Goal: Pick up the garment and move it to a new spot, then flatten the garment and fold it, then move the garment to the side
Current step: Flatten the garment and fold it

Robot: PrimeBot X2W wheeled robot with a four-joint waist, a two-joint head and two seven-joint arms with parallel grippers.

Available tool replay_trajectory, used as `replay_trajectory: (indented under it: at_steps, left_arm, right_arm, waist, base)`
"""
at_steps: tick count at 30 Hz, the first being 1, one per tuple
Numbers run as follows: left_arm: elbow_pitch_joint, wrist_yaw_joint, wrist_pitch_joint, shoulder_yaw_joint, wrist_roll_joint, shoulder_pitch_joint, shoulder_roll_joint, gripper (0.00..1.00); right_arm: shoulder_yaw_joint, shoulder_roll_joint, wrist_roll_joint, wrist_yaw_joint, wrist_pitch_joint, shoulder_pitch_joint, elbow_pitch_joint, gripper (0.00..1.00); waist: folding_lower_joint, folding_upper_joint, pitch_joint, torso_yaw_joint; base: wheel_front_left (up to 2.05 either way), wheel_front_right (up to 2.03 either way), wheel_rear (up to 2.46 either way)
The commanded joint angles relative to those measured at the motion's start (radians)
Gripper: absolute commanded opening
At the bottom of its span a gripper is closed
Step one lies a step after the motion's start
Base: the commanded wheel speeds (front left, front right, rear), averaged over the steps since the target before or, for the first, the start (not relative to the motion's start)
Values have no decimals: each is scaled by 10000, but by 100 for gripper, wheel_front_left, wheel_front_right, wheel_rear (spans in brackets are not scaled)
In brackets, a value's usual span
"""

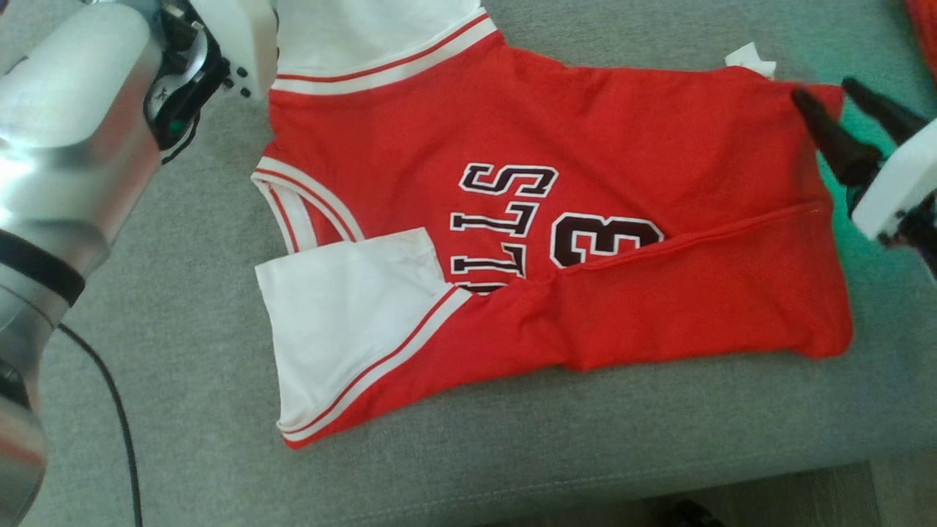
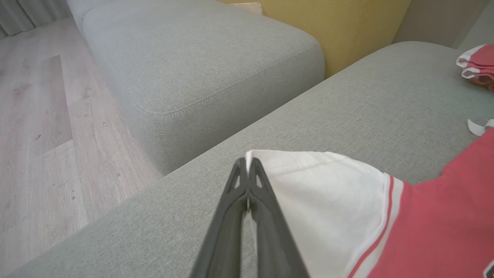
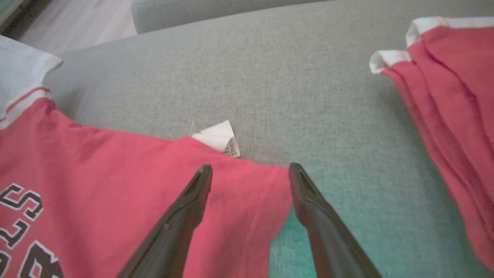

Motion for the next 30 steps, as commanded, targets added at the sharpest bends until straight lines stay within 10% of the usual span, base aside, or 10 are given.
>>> replay_trajectory:
  at_steps: [1, 14, 16, 18, 30]
  left_arm:
    - [-138, 16, -40, 240, -95, -376, 375, 0]
    - [-186, 16, -47, -224, -288, -487, 286, 0]
    - [-183, 16, -55, -276, -312, -491, 264, 0]
    - [-170, 16, -70, -323, -331, -484, 242, 0]
    - [69, 16, -944, -296, -230, -631, 401, 0]
  right_arm:
    - [-29, -344, -208, 65, 72, 281, -288, 100]
    - [-479, 764, -1229, 65, 272, -385, 1089, 100]
    - [-439, 925, -1248, 65, 236, -543, 1321, 67]
    - [-348, 1032, -1276, 65, 216, -675, 1518, 2]
    - [-575, 862, -1655, 65, -1497, -1665, 2075, 0]
  waist:
    - [1, 0, -52, -73]
    - [1, 0, -24, -84]
    - [1, 0, -37, -55]
    - [1, 0, -65, -17]
    - [1, 0, -235, 95]
  base:
    - [0, 0, 0]
    - [0, 0, 0]
    - [0, 0, 0]
    - [0, 0, 0]
    - [0, 0, 0]
